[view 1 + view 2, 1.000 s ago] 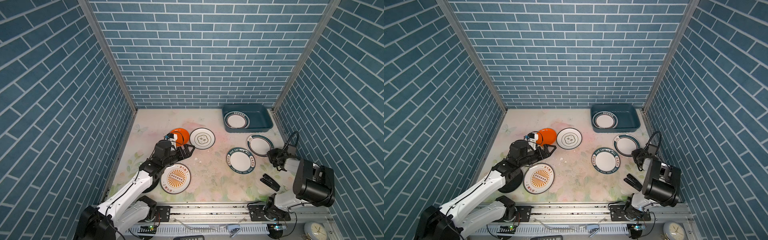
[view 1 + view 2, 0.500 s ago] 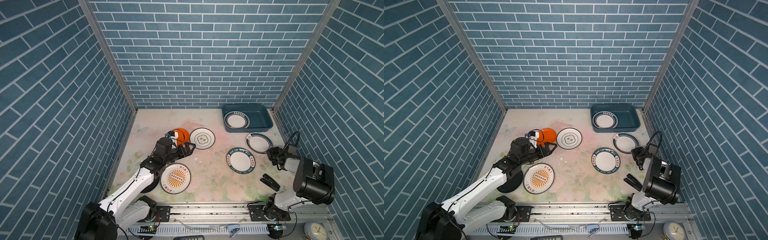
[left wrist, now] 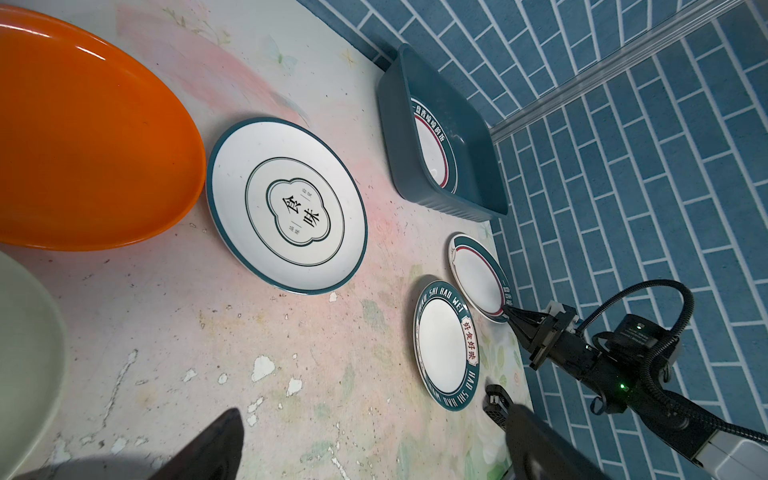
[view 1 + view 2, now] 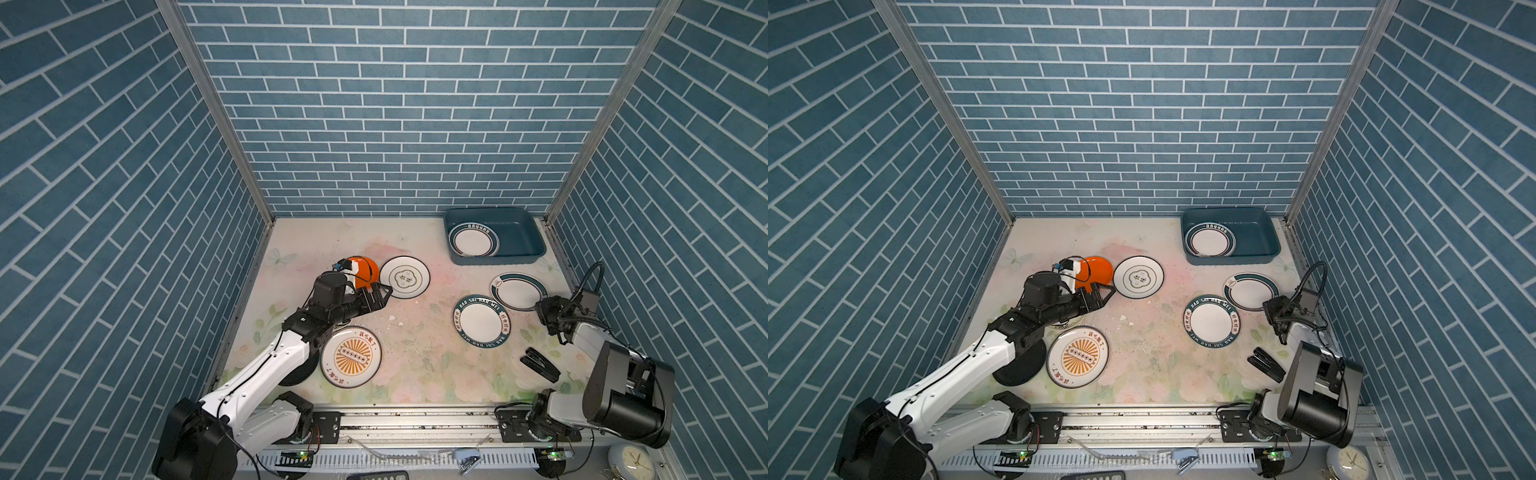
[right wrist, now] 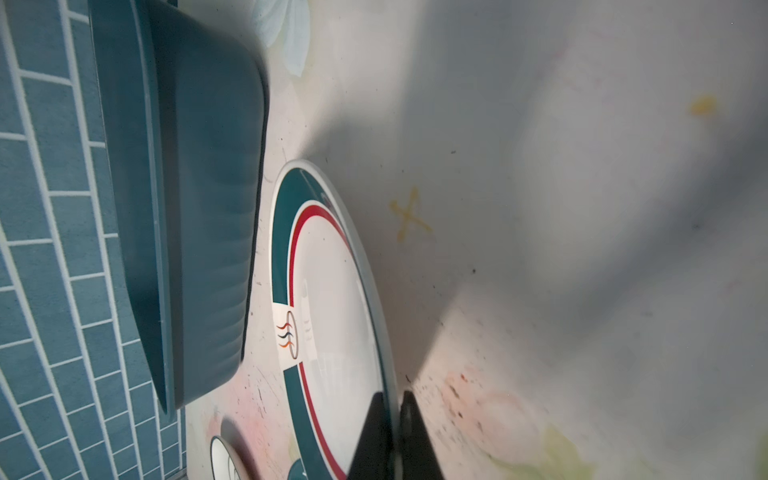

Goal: Place the plates into the plastic bin on the countertop
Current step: 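Lift the plate upright and carry it toward the teal bin with the right gripper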

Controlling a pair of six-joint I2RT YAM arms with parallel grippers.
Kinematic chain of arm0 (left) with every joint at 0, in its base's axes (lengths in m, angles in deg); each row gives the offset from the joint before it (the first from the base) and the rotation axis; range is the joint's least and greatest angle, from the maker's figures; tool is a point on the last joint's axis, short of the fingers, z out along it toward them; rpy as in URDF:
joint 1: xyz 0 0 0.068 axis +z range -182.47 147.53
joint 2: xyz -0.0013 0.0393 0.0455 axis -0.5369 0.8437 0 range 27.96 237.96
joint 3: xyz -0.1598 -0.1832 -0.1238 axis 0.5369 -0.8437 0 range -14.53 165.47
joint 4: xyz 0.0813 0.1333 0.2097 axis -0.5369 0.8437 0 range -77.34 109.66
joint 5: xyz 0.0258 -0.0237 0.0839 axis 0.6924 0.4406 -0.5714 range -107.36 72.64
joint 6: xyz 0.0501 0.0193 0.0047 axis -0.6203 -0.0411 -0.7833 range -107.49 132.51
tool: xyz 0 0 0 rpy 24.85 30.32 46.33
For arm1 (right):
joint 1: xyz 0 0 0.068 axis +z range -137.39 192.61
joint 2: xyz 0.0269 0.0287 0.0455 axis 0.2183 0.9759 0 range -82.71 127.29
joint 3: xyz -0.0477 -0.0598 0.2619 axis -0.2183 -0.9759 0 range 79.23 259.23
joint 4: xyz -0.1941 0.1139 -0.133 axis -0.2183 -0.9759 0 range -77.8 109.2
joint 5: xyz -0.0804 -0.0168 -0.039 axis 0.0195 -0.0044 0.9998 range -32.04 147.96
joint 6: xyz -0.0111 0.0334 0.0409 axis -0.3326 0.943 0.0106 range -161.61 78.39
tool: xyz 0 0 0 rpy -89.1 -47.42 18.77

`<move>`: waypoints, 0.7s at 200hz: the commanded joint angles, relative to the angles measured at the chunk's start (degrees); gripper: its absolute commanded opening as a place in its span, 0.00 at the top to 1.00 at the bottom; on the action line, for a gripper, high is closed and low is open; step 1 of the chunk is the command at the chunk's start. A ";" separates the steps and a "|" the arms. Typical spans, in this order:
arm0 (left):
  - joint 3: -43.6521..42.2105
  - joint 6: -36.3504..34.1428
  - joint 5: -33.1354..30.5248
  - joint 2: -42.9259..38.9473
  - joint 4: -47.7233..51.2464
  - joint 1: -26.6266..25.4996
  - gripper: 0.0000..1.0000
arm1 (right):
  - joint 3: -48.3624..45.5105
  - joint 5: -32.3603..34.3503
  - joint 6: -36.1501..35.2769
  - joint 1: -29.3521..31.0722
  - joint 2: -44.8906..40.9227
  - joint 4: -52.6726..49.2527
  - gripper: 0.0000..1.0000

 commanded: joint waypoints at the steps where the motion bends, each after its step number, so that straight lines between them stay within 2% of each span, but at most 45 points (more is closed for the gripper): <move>1: 1.33 -1.01 0.50 0.24 -0.60 0.39 0.01 | -0.92 1.66 -2.56 0.10 -4.82 -6.84 1.00; 42: 0.50 -0.58 0.73 -0.73 -0.92 0.32 0.00 | -1.29 1.56 -2.56 0.11 -12.39 -11.51 1.00; 140: -1.34 2.24 0.80 -1.96 -3.16 0.39 0.01 | 2.32 -4.25 -2.94 0.10 -22.54 -20.41 1.00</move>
